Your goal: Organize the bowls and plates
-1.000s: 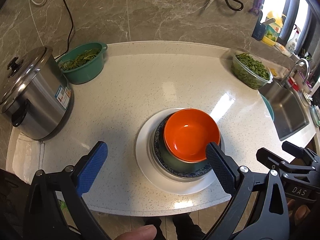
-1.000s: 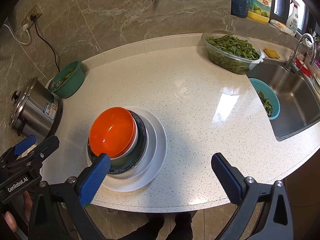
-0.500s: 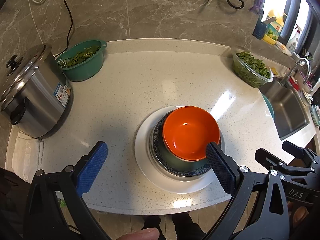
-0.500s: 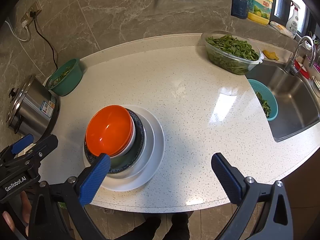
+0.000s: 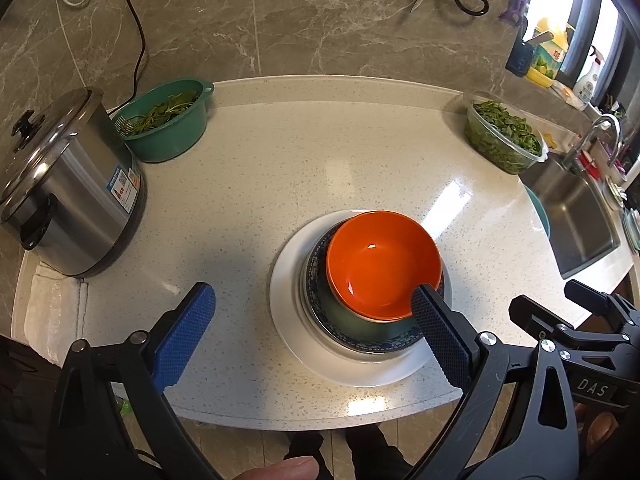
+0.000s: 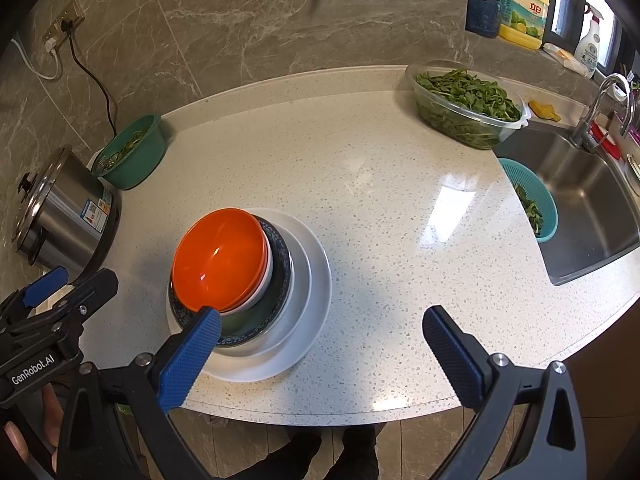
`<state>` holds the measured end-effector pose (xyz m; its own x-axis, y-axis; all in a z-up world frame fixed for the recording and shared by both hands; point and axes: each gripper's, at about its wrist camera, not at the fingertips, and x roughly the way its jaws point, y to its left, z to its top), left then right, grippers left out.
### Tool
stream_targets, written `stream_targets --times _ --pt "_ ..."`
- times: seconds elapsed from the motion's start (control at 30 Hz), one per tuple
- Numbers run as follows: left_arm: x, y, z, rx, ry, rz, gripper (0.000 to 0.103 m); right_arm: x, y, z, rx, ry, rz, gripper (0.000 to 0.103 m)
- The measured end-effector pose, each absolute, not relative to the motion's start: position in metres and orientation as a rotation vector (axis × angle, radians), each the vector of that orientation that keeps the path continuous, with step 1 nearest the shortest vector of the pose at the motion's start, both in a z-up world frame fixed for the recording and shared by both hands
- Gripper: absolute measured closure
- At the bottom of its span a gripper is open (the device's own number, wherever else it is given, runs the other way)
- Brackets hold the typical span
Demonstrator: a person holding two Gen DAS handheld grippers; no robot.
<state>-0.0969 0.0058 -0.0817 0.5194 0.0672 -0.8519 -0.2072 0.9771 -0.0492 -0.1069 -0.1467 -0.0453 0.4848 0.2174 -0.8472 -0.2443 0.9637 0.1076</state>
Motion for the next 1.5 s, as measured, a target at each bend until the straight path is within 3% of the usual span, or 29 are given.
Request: stream_targets --times 1.5 --pt "-0.0946 0.0113 -0.0858 -0.16 1.015 0.169 0.003 -0.1043 -0.1389 -0.0485 -0.038 1.039 0.293 0.0"
